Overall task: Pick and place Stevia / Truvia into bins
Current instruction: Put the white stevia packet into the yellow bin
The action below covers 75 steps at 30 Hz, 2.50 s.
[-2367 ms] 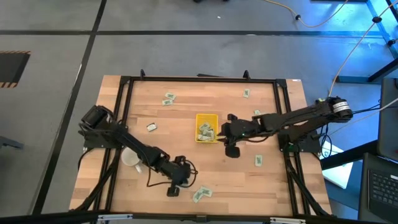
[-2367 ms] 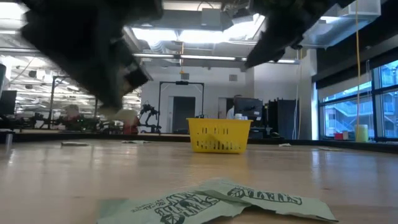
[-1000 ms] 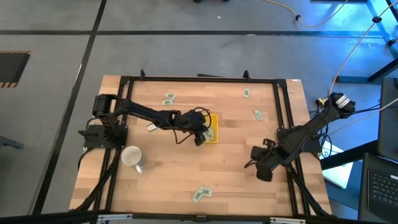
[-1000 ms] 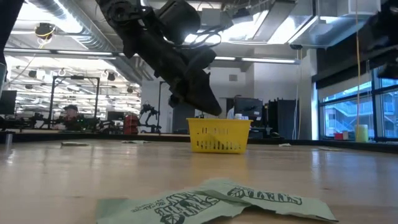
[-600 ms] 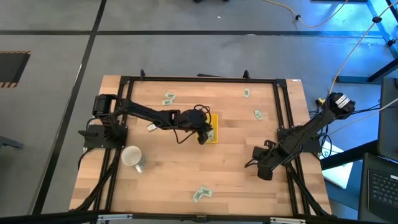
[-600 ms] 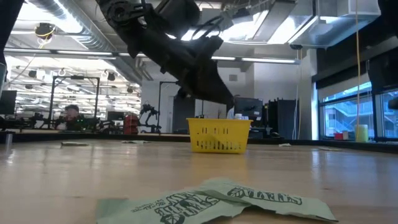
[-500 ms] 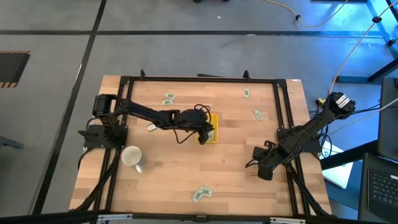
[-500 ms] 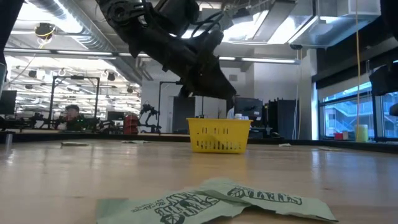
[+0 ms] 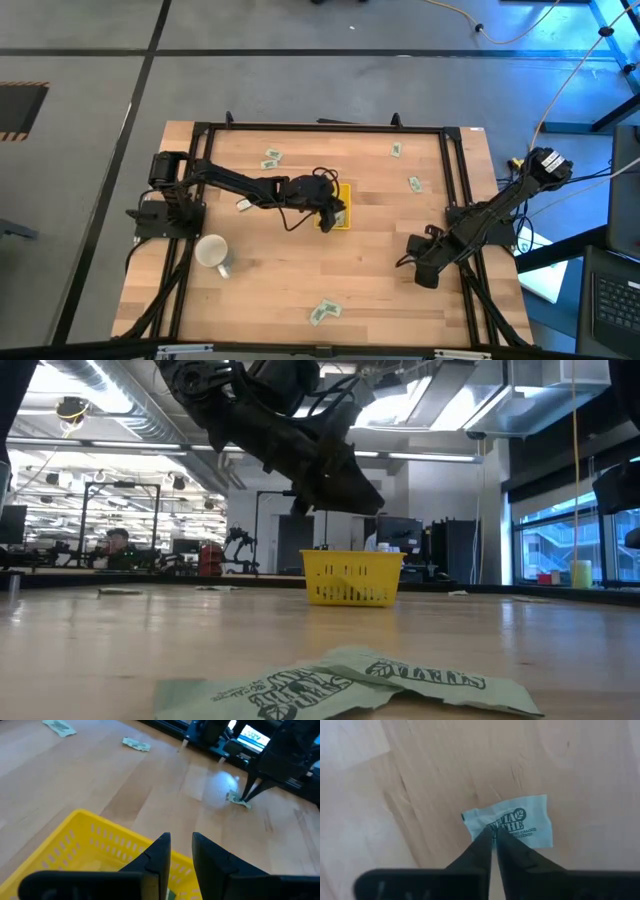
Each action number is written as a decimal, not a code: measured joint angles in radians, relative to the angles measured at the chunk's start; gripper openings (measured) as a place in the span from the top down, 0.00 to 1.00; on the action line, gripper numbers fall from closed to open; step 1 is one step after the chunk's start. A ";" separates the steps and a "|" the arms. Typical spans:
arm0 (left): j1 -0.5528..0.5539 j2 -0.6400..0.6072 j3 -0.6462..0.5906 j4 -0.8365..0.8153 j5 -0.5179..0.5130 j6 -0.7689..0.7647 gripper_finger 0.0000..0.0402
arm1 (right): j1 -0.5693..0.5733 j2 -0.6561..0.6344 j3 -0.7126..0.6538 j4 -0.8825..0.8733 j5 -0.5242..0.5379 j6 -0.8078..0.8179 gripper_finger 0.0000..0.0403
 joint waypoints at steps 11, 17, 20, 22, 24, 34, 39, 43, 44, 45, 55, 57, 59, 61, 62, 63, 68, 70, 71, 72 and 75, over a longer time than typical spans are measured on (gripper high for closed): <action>-0.062 0.000 0.000 0.013 0.059 0.125 0.81 | -0.002 0.008 0.094 -0.026 0.030 -0.014 0.99; -0.121 -0.001 0.028 0.021 0.076 0.197 0.81 | -0.024 0.007 0.190 -0.023 0.142 -0.073 1.00; -0.151 -0.001 0.071 0.000 0.104 0.233 0.81 | -0.069 0.007 0.239 -0.020 0.178 -0.152 1.00; -0.175 -0.002 0.105 -0.036 0.112 0.263 0.81 | -0.109 0.007 0.271 0.000 0.181 -0.228 1.00; -0.203 -0.002 0.139 -0.094 0.111 0.299 0.81 | -0.150 0.006 0.304 0.016 0.183 -0.313 1.00; -0.357 -0.002 0.251 -0.436 0.023 0.340 0.81 | -0.381 0.005 0.427 0.168 0.184 -0.722 1.00; -0.396 -0.002 0.251 -0.468 -0.018 0.295 0.81 | -0.472 0.011 0.430 0.333 0.184 -0.849 1.00; -0.406 -0.002 0.251 -0.504 -0.037 0.289 0.81 | -0.532 0.042 0.430 0.397 0.169 -0.879 1.00; -0.411 -0.002 0.251 -0.513 -0.037 0.288 0.81 | -0.546 0.054 0.430 0.409 0.151 -0.879 1.00; -0.414 -0.002 0.251 -0.521 -0.036 0.287 0.81 | -0.556 0.069 0.430 0.419 0.134 -0.879 1.00; -0.431 0.007 0.251 -0.537 -0.053 0.286 0.81 | -0.608 0.256 0.430 0.434 0.097 -0.891 1.00; -0.431 0.019 0.251 -0.534 -0.053 0.287 0.81 | -0.613 0.288 0.430 0.435 0.097 -0.891 1.00; -0.431 0.032 0.251 -0.534 -0.052 0.279 0.81 | -0.620 0.315 0.430 0.435 0.097 -0.891 0.99; -0.431 0.044 0.251 -0.532 -0.051 0.263 0.81 | -0.623 0.336 0.430 0.443 0.097 -0.891 0.98; -0.431 0.050 0.251 -0.532 -0.050 0.261 0.81 | -0.625 0.346 0.430 0.442 0.097 -0.893 0.98; -0.431 0.056 0.251 -0.531 -0.049 0.260 0.81 | -0.625 0.354 0.430 0.442 0.097 -0.894 0.97; -0.431 0.060 0.251 -0.531 -0.052 0.261 0.81 | -0.625 0.372 0.430 0.449 0.098 -0.893 0.95; -0.431 0.060 0.251 -0.531 -0.053 0.261 0.81 | -0.625 0.372 0.430 0.450 0.098 -0.893 0.94; -0.431 0.060 0.251 -0.529 -0.052 0.261 0.81 | -0.625 0.372 0.430 0.451 0.098 -0.893 0.93; -0.431 0.060 0.251 -0.528 -0.052 0.262 0.81 | -0.625 0.372 0.430 0.451 0.098 -0.894 0.91; -0.431 0.060 0.251 -0.531 -0.052 0.263 0.81 | -0.625 0.372 0.430 0.450 0.098 -0.890 0.85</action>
